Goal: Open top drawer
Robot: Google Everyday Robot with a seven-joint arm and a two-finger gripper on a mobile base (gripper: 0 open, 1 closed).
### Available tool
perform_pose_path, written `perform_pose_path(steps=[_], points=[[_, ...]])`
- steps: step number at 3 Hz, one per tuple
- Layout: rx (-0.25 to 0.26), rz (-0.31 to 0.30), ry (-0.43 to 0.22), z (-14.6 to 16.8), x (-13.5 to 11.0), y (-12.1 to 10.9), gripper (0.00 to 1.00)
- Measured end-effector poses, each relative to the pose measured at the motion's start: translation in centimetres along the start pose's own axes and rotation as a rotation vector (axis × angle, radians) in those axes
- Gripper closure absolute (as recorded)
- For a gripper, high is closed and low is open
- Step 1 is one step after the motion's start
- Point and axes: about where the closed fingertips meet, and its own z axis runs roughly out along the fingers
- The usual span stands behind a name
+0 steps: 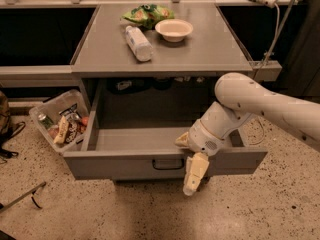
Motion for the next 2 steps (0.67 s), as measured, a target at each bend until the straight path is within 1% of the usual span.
perform_pose_path(steps=[1, 2], points=[[-0.002, -0.016, 0.014, 0.07, -0.54, -0.23, 0.00], [-0.002, -0.015, 0.014, 0.06, -0.54, -0.22, 0.00]])
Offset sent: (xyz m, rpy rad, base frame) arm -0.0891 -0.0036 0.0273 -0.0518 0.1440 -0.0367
